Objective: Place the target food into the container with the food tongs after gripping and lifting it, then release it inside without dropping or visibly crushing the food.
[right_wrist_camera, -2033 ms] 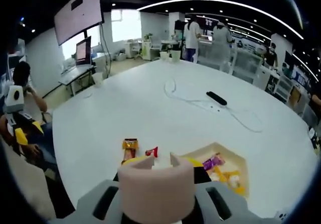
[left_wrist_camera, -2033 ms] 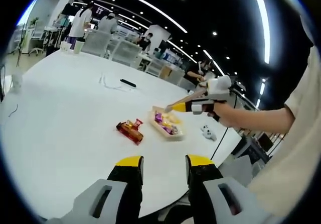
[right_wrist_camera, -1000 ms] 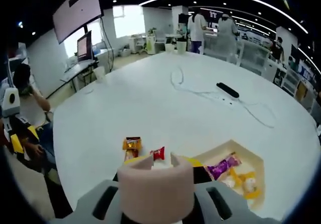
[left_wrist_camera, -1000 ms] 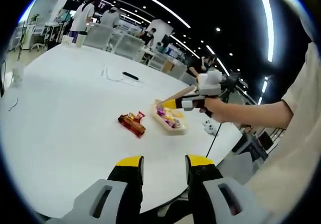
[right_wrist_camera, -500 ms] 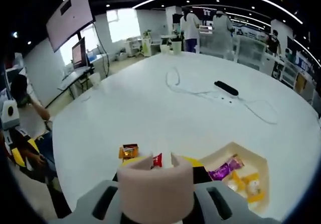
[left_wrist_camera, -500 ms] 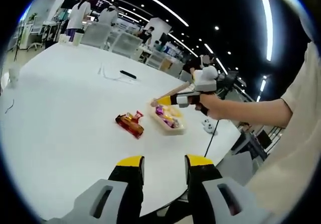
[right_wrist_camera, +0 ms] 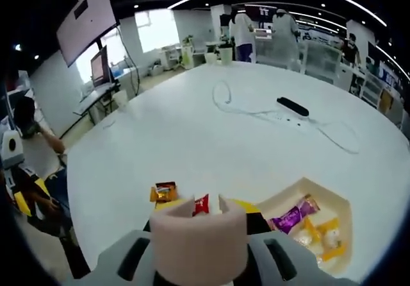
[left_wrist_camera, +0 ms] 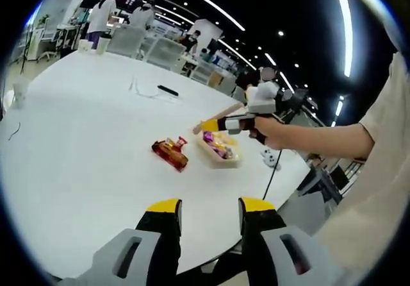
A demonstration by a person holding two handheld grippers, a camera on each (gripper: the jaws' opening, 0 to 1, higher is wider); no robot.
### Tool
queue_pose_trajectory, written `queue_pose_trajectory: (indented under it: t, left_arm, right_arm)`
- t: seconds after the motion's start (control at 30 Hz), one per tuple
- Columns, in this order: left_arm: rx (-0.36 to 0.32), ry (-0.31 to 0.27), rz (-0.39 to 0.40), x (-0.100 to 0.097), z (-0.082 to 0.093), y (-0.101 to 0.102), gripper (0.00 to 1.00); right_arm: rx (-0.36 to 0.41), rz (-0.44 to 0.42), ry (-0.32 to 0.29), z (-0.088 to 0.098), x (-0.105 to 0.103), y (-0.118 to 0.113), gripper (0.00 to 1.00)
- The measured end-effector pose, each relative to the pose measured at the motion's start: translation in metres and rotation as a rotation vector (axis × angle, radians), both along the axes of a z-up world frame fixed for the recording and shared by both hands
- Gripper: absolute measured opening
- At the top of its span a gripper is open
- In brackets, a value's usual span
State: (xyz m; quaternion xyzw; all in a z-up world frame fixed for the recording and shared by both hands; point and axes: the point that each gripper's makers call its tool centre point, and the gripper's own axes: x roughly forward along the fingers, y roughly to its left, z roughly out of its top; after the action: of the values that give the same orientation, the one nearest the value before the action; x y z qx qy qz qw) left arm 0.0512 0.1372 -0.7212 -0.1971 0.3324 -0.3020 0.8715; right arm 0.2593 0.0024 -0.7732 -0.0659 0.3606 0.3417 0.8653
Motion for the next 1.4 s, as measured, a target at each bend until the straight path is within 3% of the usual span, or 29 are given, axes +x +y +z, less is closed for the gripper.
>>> queue_pose_trajectory:
  t: [0.37,1.4]
  left_arm:
    - [0.009,0.012,0.023,0.001,-0.005,0.005,0.4]
    - [0.007,0.062,0.03,0.004,-0.019,0.008,0.4]
  right_arm:
    - [-0.003,0.01,0.029,-0.013,-0.001,0.005,0.21]
    - [0.012,0.02,0.113,-0.046,0.005,0.015,0.22]
